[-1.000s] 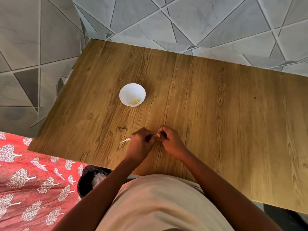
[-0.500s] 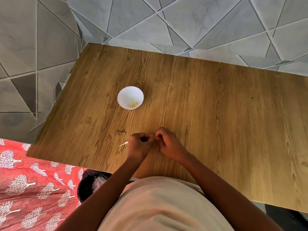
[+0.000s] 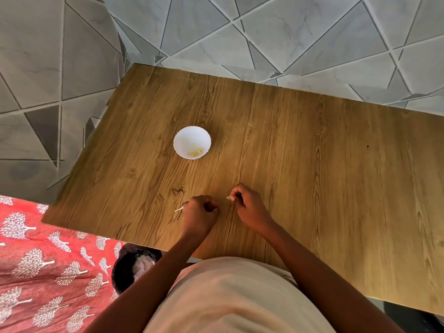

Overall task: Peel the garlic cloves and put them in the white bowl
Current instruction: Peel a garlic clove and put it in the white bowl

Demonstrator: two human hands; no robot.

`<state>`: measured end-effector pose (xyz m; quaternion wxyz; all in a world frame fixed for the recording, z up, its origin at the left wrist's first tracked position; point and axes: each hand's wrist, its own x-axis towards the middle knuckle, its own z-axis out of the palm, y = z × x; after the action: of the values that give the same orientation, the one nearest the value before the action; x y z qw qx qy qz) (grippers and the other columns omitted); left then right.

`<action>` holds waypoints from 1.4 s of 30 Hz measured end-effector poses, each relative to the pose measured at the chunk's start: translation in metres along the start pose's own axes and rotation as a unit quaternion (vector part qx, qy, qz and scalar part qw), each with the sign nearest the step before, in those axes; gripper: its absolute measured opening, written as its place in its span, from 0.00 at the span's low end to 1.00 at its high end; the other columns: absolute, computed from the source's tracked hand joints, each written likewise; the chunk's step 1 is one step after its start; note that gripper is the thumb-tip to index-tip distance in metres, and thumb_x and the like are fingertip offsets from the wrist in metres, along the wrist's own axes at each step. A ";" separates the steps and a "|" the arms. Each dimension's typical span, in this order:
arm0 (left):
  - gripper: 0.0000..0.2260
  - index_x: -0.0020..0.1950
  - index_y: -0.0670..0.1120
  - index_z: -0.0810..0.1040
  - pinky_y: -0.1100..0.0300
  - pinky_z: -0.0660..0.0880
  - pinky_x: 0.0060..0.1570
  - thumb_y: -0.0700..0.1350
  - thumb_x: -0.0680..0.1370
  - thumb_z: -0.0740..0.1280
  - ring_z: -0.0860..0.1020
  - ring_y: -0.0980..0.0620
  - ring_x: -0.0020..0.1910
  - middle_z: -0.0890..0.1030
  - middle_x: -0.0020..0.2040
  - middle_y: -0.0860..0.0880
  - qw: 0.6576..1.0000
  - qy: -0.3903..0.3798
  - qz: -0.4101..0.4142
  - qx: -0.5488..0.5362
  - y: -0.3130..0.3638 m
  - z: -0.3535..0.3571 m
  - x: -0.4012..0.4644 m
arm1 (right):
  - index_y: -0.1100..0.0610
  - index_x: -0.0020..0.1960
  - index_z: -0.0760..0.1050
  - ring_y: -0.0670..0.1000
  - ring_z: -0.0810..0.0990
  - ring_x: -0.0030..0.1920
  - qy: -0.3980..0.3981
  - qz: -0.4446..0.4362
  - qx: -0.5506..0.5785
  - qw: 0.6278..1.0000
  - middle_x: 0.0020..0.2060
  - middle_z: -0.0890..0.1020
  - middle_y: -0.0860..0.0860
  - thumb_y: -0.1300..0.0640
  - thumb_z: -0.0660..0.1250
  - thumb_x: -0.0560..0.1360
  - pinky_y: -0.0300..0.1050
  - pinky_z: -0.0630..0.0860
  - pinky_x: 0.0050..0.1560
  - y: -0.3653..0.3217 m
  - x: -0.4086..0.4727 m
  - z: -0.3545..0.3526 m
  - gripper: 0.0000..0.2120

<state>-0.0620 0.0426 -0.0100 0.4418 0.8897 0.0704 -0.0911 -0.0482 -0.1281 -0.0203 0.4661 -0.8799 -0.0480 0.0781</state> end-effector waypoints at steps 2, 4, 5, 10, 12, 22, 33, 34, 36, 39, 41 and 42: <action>0.09 0.45 0.48 0.87 0.75 0.72 0.42 0.33 0.74 0.73 0.80 0.63 0.39 0.83 0.41 0.58 0.999 -0.006 0.040 0.028 -0.002 0.000 -0.002 | 0.57 0.48 0.75 0.45 0.78 0.42 -0.002 0.017 0.018 1.000 0.41 0.80 0.50 0.64 0.66 0.80 0.38 0.73 0.44 0.001 0.000 0.000 0.04; 0.09 0.48 0.45 0.87 0.70 0.72 0.44 0.33 0.75 0.71 0.79 0.60 0.40 0.84 0.43 0.53 0.995 -0.002 0.086 0.054 -0.002 0.000 -0.003 | 0.57 0.47 0.75 0.46 0.79 0.42 -0.006 0.036 0.039 0.999 0.40 0.80 0.49 0.63 0.66 0.81 0.39 0.73 0.45 0.001 0.000 -0.001 0.04; 0.10 0.49 0.44 0.87 0.68 0.72 0.44 0.32 0.75 0.70 0.79 0.58 0.41 0.84 0.44 0.51 0.993 0.003 0.105 0.061 -0.001 0.000 -0.004 | 0.56 0.47 0.75 0.44 0.78 0.41 -0.007 0.042 0.048 0.998 0.39 0.79 0.48 0.63 0.65 0.81 0.38 0.73 0.45 0.001 -0.001 -0.001 0.05; 0.10 0.48 0.45 0.88 0.69 0.77 0.42 0.32 0.74 0.73 0.81 0.60 0.40 0.84 0.45 0.53 0.990 0.054 0.131 0.028 0.000 0.002 -0.002 | 0.55 0.44 0.75 0.43 0.77 0.40 -0.008 0.070 0.102 0.992 0.38 0.79 0.49 0.66 0.65 0.80 0.38 0.73 0.45 0.002 0.001 -0.002 0.09; 0.08 0.49 0.45 0.87 0.70 0.76 0.41 0.35 0.74 0.75 0.81 0.61 0.41 0.84 0.45 0.54 0.990 0.056 0.129 0.005 0.002 0.001 0.000 | 0.53 0.43 0.74 0.43 0.77 0.40 -0.005 0.068 0.108 0.992 0.38 0.78 0.49 0.66 0.65 0.80 0.37 0.73 0.44 0.001 0.001 -0.002 0.11; 0.06 0.50 0.45 0.87 0.71 0.75 0.41 0.38 0.74 0.78 0.81 0.60 0.42 0.83 0.45 0.53 0.988 0.036 0.149 -0.011 0.007 0.000 0.004 | 0.56 0.45 0.76 0.43 0.77 0.39 -0.014 0.076 0.113 0.991 0.38 0.80 0.49 0.64 0.64 0.82 0.45 0.75 0.45 -0.002 0.000 -0.003 0.08; 0.06 0.45 0.44 0.85 0.67 0.75 0.40 0.33 0.76 0.73 0.80 0.56 0.39 0.82 0.40 0.52 0.990 0.040 0.131 -0.034 0.006 0.001 0.008 | 0.55 0.51 0.80 0.43 0.81 0.47 -0.016 0.019 0.073 0.997 0.44 0.83 0.47 0.65 0.66 0.80 0.40 0.78 0.51 -0.008 -0.002 -0.006 0.07; 0.06 0.44 0.44 0.85 0.67 0.75 0.40 0.33 0.75 0.73 0.80 0.56 0.39 0.82 0.40 0.52 0.990 0.043 0.129 -0.031 0.005 0.001 0.008 | 0.56 0.52 0.81 0.42 0.81 0.48 -0.011 0.007 0.068 0.998 0.45 0.83 0.47 0.65 0.67 0.80 0.36 0.77 0.50 -0.008 -0.002 -0.007 0.07; 0.06 0.44 0.45 0.85 0.67 0.75 0.40 0.34 0.75 0.74 0.80 0.56 0.39 0.82 0.40 0.52 0.991 0.046 0.124 -0.028 0.005 0.001 0.008 | 0.58 0.54 0.81 0.40 0.81 0.50 -0.013 -0.015 0.052 0.998 0.47 0.83 0.48 0.67 0.70 0.77 0.30 0.74 0.50 -0.009 -0.002 -0.009 0.09; 0.06 0.46 0.45 0.86 0.70 0.74 0.40 0.34 0.75 0.74 0.80 0.57 0.40 0.82 0.41 0.52 0.991 0.042 0.125 -0.027 0.005 0.001 0.007 | 0.57 0.54 0.82 0.41 0.81 0.49 -0.018 -0.034 0.026 0.999 0.47 0.84 0.48 0.69 0.72 0.75 0.31 0.75 0.49 -0.009 -0.001 -0.009 0.11; 0.05 0.46 0.45 0.86 0.68 0.75 0.40 0.35 0.75 0.75 0.80 0.57 0.39 0.82 0.41 0.52 0.991 0.039 0.129 -0.026 0.004 0.001 0.006 | 0.56 0.51 0.82 0.42 0.81 0.46 -0.010 -0.037 0.024 0.999 0.44 0.83 0.47 0.68 0.71 0.76 0.35 0.77 0.48 -0.011 0.000 -0.009 0.09; 0.04 0.46 0.44 0.86 0.67 0.75 0.40 0.35 0.76 0.75 0.80 0.57 0.39 0.83 0.42 0.52 0.991 0.037 0.127 -0.025 0.004 0.001 0.006 | 0.55 0.49 0.81 0.42 0.81 0.45 -0.010 -0.030 0.028 0.999 0.42 0.83 0.46 0.67 0.71 0.76 0.36 0.77 0.47 -0.012 0.001 -0.009 0.08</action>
<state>-0.0553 0.0394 -0.0085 0.4685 0.8831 -0.0247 0.0010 -0.0453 -0.1282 -0.0055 0.4918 -0.8641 -0.0765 0.0744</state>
